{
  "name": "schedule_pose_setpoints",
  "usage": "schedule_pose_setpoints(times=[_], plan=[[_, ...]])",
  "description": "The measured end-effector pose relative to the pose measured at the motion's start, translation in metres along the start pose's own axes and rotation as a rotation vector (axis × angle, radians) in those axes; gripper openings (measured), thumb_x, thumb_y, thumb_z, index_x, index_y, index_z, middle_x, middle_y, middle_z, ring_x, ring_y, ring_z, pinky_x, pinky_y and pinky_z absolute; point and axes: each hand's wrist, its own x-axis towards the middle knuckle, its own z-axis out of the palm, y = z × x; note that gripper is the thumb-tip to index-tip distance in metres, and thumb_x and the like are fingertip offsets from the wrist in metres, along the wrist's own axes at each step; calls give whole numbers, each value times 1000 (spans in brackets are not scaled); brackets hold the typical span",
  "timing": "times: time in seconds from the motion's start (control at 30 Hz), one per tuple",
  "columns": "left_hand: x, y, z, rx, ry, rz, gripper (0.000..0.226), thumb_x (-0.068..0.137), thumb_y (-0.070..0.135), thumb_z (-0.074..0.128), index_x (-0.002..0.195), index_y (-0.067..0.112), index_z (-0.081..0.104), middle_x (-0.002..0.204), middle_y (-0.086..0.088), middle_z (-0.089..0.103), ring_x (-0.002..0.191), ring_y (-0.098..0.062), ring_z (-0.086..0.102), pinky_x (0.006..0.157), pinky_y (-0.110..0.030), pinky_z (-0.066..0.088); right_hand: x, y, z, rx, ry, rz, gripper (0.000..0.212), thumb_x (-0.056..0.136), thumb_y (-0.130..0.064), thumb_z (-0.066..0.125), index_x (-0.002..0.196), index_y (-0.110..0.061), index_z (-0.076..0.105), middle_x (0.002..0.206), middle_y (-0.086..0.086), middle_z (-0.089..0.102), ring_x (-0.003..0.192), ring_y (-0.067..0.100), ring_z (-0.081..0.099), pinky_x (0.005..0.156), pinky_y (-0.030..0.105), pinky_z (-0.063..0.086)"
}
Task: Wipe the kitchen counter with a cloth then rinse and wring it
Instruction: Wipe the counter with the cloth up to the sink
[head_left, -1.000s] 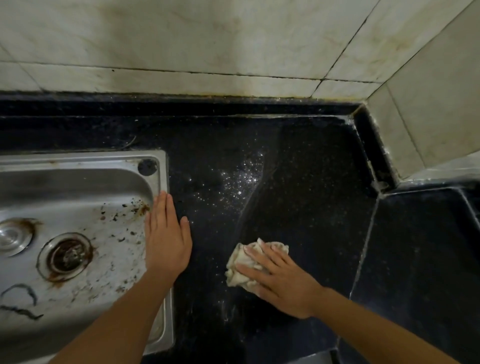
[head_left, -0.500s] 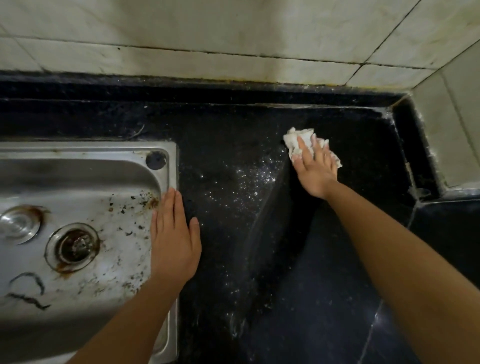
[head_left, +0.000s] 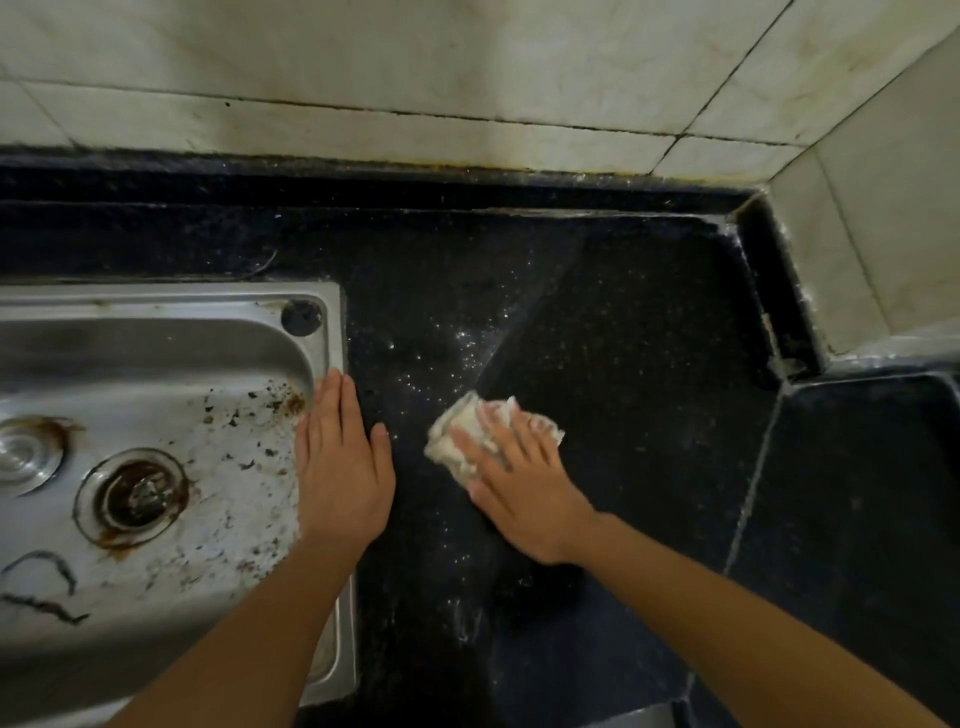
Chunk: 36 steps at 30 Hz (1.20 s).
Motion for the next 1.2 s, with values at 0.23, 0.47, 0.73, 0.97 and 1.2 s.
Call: schedule_pose_setpoints(times=[0.23, 0.47, 0.73, 0.97, 1.2], plan=[[0, 0, -1, -17, -3, 3, 60, 98, 35, 21, 150, 6, 15, 158, -8, 13, 146, -18, 7, 118, -39, 4, -7, 51, -10, -155, -29, -229, 51, 98, -56, 9, 145, -49, -8, 156, -10, -17, 144, 22, -23, 115, 38, -17], [0, -2, 2, -20, -14, -12, 61, 98, 38, 18, 151, 9, 11, 159, -6, 11, 146, -16, 4, 119, -41, 8, 80, 104, -75, 150, 95, 408, 52, 103, -45, 16, 150, -43, -5, 158, -8, -22, 144, 20, -24, 115, 41, -12], [0, -2, 3, -45, -16, -10, 61, 98, 38, 17, 151, 10, 10, 159, -4, 8, 145, -12, 2, 118, -38, 6, 117, 86, -84, 252, 180, 528, 54, 102, -46, 15, 150, -39, -9, 159, 0, -22, 144, 27, -24, 114, 45, -13], [1, -2, 1, -32, -12, -6, 59, 98, 34, 21, 150, 8, 13, 159, -6, 11, 145, -16, 6, 119, -38, 6, 68, 20, -36, 55, 64, 171, 55, 100, -47, 14, 145, -42, -18, 158, -1, -24, 141, 25, -29, 113, 41, -17], [-3, -3, -4, 32, -56, 54, 64, 97, 41, 12, 151, 6, 6, 160, -6, 1, 146, -15, -7, 114, -27, -18, 0, 16, -9, -123, -97, -227, 52, 101, -50, 16, 142, -51, -16, 150, -15, -34, 136, 15, -40, 105, 27, -31]])
